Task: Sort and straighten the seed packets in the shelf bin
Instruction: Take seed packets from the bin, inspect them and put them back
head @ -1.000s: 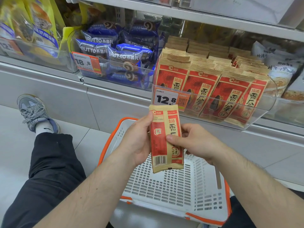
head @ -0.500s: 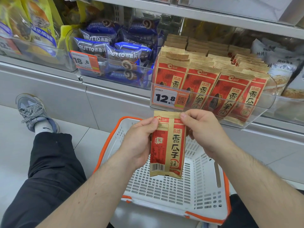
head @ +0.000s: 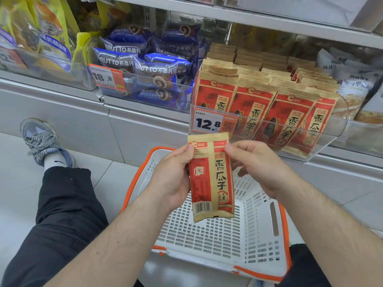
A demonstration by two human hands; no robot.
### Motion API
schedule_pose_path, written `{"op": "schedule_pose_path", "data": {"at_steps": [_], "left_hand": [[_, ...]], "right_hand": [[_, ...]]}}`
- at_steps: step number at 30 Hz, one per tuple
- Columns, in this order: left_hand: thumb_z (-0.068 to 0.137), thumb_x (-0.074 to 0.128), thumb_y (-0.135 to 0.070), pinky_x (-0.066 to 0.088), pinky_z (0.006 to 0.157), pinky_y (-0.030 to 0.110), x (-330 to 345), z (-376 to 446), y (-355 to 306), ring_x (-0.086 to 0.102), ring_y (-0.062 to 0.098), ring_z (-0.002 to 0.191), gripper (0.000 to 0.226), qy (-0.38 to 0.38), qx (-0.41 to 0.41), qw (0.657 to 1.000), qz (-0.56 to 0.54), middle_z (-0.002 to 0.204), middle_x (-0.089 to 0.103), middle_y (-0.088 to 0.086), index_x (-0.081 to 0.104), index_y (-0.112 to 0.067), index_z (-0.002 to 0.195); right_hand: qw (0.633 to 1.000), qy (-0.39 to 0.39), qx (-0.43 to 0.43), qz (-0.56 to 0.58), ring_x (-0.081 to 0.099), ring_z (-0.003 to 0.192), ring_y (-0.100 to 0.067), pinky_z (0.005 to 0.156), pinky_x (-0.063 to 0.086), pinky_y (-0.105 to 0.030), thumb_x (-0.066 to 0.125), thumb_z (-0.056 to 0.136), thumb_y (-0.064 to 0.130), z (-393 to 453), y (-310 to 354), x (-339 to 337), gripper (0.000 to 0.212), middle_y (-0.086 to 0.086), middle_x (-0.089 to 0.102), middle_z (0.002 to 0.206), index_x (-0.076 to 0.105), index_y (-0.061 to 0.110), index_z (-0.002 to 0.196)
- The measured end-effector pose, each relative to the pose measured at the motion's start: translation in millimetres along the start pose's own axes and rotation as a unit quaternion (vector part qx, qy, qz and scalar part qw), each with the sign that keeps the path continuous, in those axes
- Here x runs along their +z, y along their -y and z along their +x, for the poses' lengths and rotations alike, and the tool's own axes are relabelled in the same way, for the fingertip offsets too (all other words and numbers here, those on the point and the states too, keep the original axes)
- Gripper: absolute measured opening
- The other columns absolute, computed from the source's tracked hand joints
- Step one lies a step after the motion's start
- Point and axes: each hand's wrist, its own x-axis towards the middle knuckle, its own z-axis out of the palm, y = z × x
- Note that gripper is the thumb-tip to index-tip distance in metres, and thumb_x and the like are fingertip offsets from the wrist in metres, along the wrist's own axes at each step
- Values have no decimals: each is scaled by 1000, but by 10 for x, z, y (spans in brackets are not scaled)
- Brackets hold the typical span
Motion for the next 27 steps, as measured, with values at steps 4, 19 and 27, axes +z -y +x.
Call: {"op": "schedule_pose_path", "data": {"at_steps": [4, 19, 27], "left_hand": [[106, 41, -26, 58, 83, 48, -14, 25, -46, 74, 25, 86, 33, -9, 0, 1000, -21, 101, 76, 15, 71, -10, 109], [102, 49, -11, 44, 104, 66, -74, 34, -17, 59, 44, 124, 32, 21, -63, 998, 2, 123, 68, 21, 61, -6, 131], [104, 48, -15, 55, 92, 56, -74, 25, -12, 70, 31, 107, 27, -11, -61, 997, 37, 111, 75, 11, 68, -13, 122]], "right_hand": [[994, 79, 33, -67, 64, 77, -14, 72, 45, -32, 60, 97, 31, -27, -10, -10, 24, -3, 77, 92, 71, 10, 103], [992, 108, 64, 9, 68, 85, -33, 85, 53, -48, 66, 92, 22, 17, -41, -101, 26, -14, 76, 97, 65, 14, 117], [989, 137, 48, -42, 70, 71, -24, 65, 57, -34, 74, 83, 4, -35, -21, -62, 39, -20, 75, 86, 56, 7, 118]]}}
